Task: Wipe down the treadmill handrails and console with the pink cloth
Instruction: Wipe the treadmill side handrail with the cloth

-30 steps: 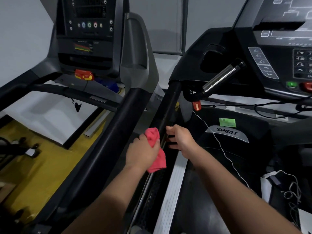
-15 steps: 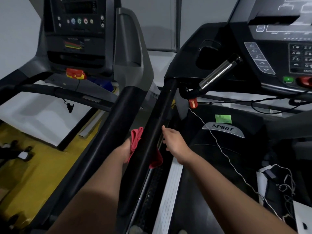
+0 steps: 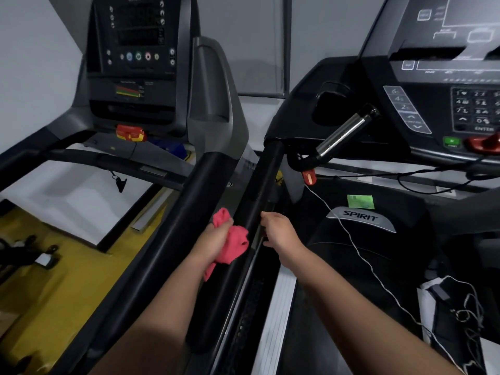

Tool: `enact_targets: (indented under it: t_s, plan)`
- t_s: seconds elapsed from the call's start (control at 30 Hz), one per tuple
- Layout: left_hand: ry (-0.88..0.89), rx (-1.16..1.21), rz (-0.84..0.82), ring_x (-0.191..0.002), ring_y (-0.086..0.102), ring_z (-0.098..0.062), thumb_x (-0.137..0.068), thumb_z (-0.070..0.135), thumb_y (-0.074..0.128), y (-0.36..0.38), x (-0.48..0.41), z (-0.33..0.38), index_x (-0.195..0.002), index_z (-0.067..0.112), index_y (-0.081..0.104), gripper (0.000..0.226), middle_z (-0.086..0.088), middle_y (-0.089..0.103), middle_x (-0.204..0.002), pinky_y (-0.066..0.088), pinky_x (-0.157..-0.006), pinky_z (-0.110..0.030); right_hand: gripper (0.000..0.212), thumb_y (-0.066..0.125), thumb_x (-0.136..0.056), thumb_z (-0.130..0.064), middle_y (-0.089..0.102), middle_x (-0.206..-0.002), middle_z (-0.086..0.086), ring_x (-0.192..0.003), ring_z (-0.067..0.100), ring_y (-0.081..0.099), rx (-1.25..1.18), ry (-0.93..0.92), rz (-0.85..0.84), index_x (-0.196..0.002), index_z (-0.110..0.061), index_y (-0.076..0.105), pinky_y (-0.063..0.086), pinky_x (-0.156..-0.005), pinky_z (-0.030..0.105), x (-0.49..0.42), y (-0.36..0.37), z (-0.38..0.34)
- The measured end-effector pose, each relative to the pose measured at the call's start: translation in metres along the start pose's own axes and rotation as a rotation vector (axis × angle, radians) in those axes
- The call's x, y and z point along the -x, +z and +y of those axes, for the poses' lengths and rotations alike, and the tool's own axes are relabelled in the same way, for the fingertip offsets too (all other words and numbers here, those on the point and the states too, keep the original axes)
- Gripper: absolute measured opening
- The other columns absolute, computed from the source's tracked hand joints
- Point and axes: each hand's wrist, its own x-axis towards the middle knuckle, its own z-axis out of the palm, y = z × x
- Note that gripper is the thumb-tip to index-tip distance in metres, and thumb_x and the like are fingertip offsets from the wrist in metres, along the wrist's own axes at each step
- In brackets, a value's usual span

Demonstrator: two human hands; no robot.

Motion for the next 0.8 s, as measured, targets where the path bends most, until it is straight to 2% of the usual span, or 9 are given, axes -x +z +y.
enact_targets:
  t_s: [0.07, 0.17, 0.23, 0.3, 0.4, 0.5, 0.57, 0.7, 0.8]
  plan:
    - [0.032, -0.184, 0.118, -0.116, 0.055, -0.030, -0.084, 0.065, 0.046, 0.003, 0.003, 0.013, -0.129, 0.007, 0.053, 0.074, -0.014, 0.059, -0.125, 0.041, -0.101, -0.037, 0.017, 0.041, -0.097, -0.015, 0.054, -0.077, 0.001, -0.061, 0.010, 0.048, -0.026, -0.073, 0.102, -0.099, -0.013, 0.057, 0.040, -0.056, 0.023, 0.002, 0.002, 0.000]
    - [0.045, -0.475, 0.110, -0.120, 0.051, -0.035, -0.089, 0.068, 0.031, 0.008, 0.004, 0.033, -0.129, 0.005, 0.054, 0.078, -0.019, 0.056, -0.128, 0.039, -0.104, -0.041, 0.023, 0.046, -0.090, -0.010, 0.054, -0.106, 0.001, -0.095, 0.016, 0.055, 0.135, -0.323, 0.238, -0.105, -0.021, 0.059, 0.046, -0.089, 0.031, 0.006, 0.006, 0.004]
    - [0.078, -0.576, 0.105, -0.117, 0.054, -0.036, -0.094, 0.061, 0.024, 0.011, 0.008, 0.043, -0.122, 0.004, 0.061, 0.073, -0.020, 0.061, -0.122, 0.041, -0.102, -0.042, 0.031, 0.049, -0.090, -0.012, 0.048, -0.117, -0.001, -0.115, 0.018, 0.047, 0.246, -0.434, 0.161, -0.116, -0.023, 0.060, 0.036, -0.105, 0.033, 0.011, 0.008, 0.007]
    - [0.149, -0.589, 0.119, -0.111, 0.057, -0.035, -0.100, 0.047, 0.025, 0.013, 0.012, 0.048, -0.115, 0.003, 0.065, 0.061, -0.021, 0.064, -0.116, 0.044, -0.097, -0.040, 0.038, 0.049, -0.094, -0.023, 0.043, -0.130, -0.001, -0.124, 0.016, 0.040, 0.323, -0.421, 0.035, -0.131, -0.028, 0.052, 0.031, -0.110, 0.034, 0.014, 0.010, 0.011]
    - [0.275, -0.412, 0.105, -0.098, 0.062, -0.033, -0.102, 0.031, 0.031, 0.017, 0.029, 0.049, -0.097, 0.007, 0.068, 0.044, -0.019, 0.067, -0.102, 0.049, -0.086, -0.037, 0.051, 0.046, -0.096, -0.038, 0.026, -0.147, -0.004, -0.135, 0.016, 0.030, 0.316, -0.330, -0.057, -0.145, -0.031, 0.033, 0.028, -0.114, 0.038, 0.011, 0.014, 0.022]
    - [0.225, -0.060, -0.047, -0.082, 0.063, -0.025, -0.100, 0.026, 0.040, 0.024, 0.046, 0.040, -0.088, 0.013, 0.066, 0.032, -0.009, 0.068, -0.084, 0.046, -0.065, -0.029, 0.056, 0.052, -0.095, -0.025, 0.024, -0.146, -0.005, -0.127, 0.002, 0.034, 0.195, -0.380, -0.024, -0.147, -0.023, 0.029, 0.030, -0.109, 0.018, 0.015, 0.014, 0.033]
    - [0.199, 0.005, -0.139, -0.073, 0.061, -0.019, -0.099, 0.019, 0.042, 0.028, 0.050, 0.036, -0.093, 0.010, 0.068, 0.028, -0.007, 0.067, -0.080, 0.043, -0.057, -0.024, 0.049, 0.053, -0.095, -0.014, 0.032, -0.136, -0.008, -0.112, -0.009, 0.041, 0.054, -0.383, 0.010, -0.142, -0.019, 0.037, 0.035, -0.096, 0.003, 0.018, 0.012, 0.037]
    - [0.258, 0.029, -0.039, -0.072, 0.067, -0.021, -0.097, 0.019, 0.044, 0.026, 0.046, 0.036, -0.092, 0.020, 0.067, 0.024, 0.000, 0.069, -0.087, 0.047, -0.053, -0.027, 0.041, 0.051, -0.091, -0.004, 0.049, -0.123, -0.009, -0.110, 0.000, 0.051, 0.008, -0.396, 0.170, -0.126, -0.026, 0.053, 0.043, -0.103, 0.027, 0.013, 0.009, 0.040]
    - [0.342, 0.026, 0.221, -0.080, 0.066, -0.015, -0.097, 0.018, 0.042, 0.013, 0.040, 0.033, -0.096, 0.024, 0.064, 0.022, 0.006, 0.067, -0.096, 0.049, -0.065, -0.028, 0.048, 0.050, -0.084, 0.000, 0.057, -0.118, -0.006, -0.108, 0.010, 0.056, 0.060, -0.376, 0.298, -0.125, -0.026, 0.051, 0.042, -0.094, 0.021, 0.009, 0.003, 0.033]
